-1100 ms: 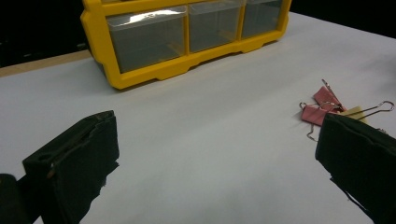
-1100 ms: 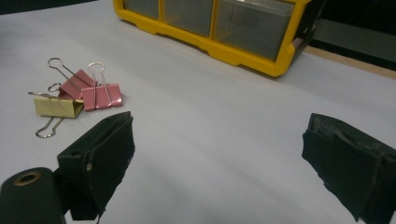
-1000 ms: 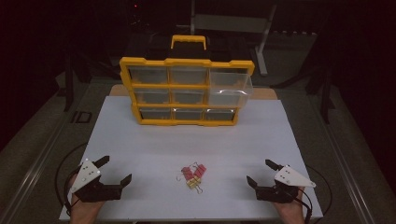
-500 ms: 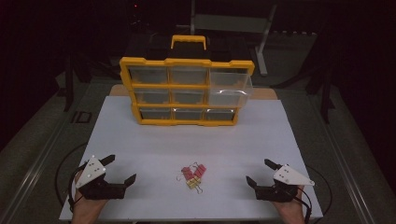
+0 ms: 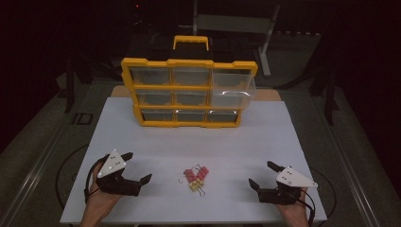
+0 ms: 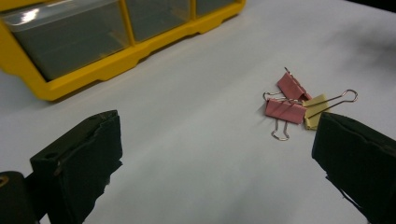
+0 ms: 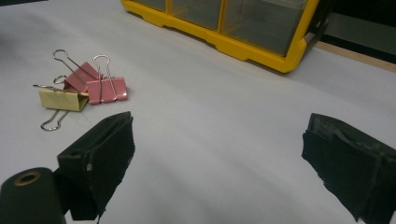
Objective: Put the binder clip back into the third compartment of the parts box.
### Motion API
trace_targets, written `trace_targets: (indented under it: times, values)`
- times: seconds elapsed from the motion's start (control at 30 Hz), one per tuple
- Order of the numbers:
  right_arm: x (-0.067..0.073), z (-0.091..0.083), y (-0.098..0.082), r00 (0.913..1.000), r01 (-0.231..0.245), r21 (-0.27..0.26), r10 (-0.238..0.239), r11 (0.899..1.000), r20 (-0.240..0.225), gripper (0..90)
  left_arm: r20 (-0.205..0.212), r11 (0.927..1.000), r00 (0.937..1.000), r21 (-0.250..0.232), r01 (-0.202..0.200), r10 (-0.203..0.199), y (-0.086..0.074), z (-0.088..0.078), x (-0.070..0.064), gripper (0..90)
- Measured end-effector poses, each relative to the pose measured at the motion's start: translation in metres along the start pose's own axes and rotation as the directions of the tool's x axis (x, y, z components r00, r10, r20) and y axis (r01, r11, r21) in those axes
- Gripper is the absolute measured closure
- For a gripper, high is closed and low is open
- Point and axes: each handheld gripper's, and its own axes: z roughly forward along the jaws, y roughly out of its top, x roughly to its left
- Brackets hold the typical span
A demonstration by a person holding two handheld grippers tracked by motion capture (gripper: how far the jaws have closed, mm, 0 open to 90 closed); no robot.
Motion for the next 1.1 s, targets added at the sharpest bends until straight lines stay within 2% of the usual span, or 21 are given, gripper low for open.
trace_targets:
  times: [0.27,0.53,0.7,0.83,1.1]
  values:
    - [0.001,0.000,0.000,1.0000,0.003,0.003,-0.003,1.000,0.000,8.8,0.047,0.9974,0.9986,0.066,-0.029,0.026,0.010,0.026,-0.007,1.3]
    - [0.002,0.001,0.000,1.0000,0.004,0.010,-0.004,1.000,0.000,8.8,0.109,0.9879,0.9919,0.133,-0.079,0.065,0.017,0.053,-0.022,0.6]
    - [0.002,0.000,0.001,1.0000,0.003,0.010,-0.003,1.000,-0.001,8.8,0.145,0.9756,0.9850,0.184,-0.120,0.094,0.024,0.069,-0.031,0.3]
    - [0.002,0.000,0.001,1.0000,0.004,0.010,-0.004,1.000,-0.001,8.8,0.158,0.9623,0.9800,0.224,-0.155,0.121,0.029,0.079,-0.037,0.3]
    - [0.002,0.001,0.001,0.9999,0.017,0.013,-0.017,1.000,-0.001,8.9,0.172,0.9414,0.9741,0.278,-0.191,0.146,0.036,0.094,-0.046,0.9]
